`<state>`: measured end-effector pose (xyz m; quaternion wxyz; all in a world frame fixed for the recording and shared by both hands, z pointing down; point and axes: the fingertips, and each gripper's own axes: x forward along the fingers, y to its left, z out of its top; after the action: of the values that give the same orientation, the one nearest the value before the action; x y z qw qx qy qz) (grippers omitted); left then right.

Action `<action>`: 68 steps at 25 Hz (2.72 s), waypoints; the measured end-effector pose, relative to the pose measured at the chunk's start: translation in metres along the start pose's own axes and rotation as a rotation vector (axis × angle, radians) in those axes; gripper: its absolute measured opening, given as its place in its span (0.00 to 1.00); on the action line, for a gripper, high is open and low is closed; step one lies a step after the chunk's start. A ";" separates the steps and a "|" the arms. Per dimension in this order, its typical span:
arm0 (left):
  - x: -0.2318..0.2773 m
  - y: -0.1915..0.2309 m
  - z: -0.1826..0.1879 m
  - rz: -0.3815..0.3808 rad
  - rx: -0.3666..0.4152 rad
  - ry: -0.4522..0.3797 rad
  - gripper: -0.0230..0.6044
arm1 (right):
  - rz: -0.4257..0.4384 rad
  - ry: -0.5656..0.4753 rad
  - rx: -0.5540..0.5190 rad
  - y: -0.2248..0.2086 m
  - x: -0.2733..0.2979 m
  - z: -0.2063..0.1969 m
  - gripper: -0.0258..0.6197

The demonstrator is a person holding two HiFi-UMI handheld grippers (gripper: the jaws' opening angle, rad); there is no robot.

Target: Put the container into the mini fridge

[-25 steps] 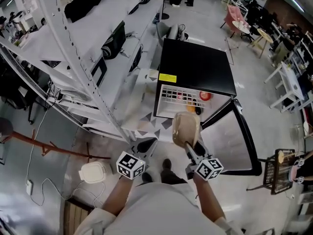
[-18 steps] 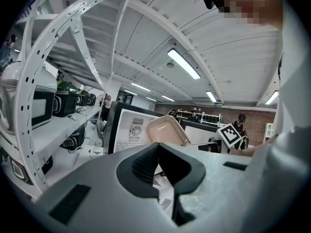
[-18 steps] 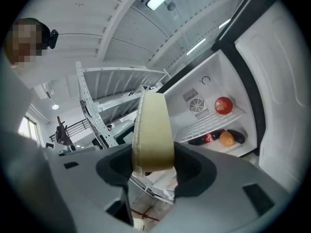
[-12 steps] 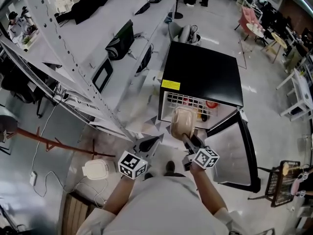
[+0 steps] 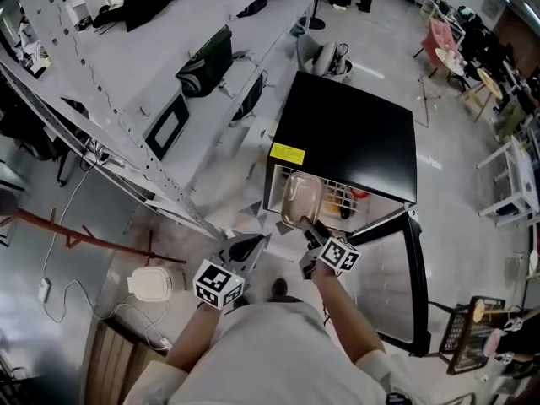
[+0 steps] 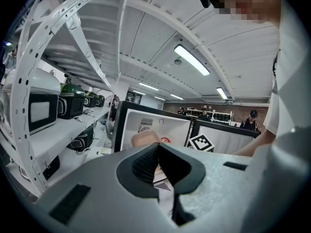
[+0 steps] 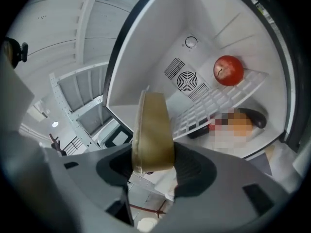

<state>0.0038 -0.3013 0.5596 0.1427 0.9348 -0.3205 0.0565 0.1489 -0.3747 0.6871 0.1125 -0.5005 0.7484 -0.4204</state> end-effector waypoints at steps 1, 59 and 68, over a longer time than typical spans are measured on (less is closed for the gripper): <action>0.003 0.000 0.001 0.001 0.001 0.003 0.04 | 0.006 0.008 0.012 -0.003 0.005 0.001 0.40; 0.000 0.001 -0.023 0.002 -0.008 0.053 0.04 | -0.014 -0.031 0.207 -0.058 0.039 0.000 0.56; 0.000 0.001 -0.028 0.017 -0.022 0.057 0.04 | -0.188 0.053 -0.408 -0.033 0.034 -0.001 0.48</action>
<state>0.0022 -0.2938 0.5863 0.1616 0.9283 -0.3250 0.0810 0.1535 -0.4080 0.7208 -0.0505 -0.5692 0.7707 -0.2820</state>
